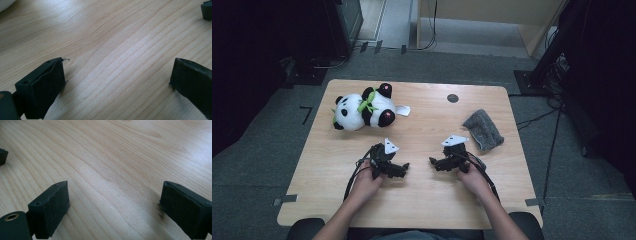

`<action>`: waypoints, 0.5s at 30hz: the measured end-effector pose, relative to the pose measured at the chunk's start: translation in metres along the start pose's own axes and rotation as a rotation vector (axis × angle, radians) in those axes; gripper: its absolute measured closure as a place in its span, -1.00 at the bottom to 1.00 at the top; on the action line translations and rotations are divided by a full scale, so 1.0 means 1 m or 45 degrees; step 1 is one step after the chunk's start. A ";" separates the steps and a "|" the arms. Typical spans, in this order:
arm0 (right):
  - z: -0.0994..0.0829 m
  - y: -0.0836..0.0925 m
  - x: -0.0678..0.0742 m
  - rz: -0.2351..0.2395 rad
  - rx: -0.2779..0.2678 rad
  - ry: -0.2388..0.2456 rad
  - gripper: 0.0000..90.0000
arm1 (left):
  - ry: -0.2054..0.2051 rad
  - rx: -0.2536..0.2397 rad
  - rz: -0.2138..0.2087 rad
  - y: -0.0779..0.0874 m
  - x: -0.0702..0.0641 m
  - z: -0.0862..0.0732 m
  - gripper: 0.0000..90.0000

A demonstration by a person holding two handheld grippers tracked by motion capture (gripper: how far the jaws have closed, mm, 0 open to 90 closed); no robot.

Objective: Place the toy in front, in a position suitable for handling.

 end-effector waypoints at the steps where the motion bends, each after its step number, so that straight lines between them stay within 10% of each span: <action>1: 0.000 0.000 0.000 0.000 -0.002 0.000 -0.81 | 0.007 0.000 0.008 0.000 0.000 0.000 -1.00; 15: 0.000 0.000 0.000 -0.002 -0.002 -0.001 -0.81 | 0.008 0.001 0.008 0.000 -0.003 0.000 -1.00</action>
Point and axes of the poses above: each handheld gripper's, and its own axes: y roughly backward along the jaws, z roughly out of its top, x roughly to its left, the point moved 6 cm from there along -y, roughly forward along the jaws, and after that the axes turned 3 degrees about y, right-handed, at the moved point
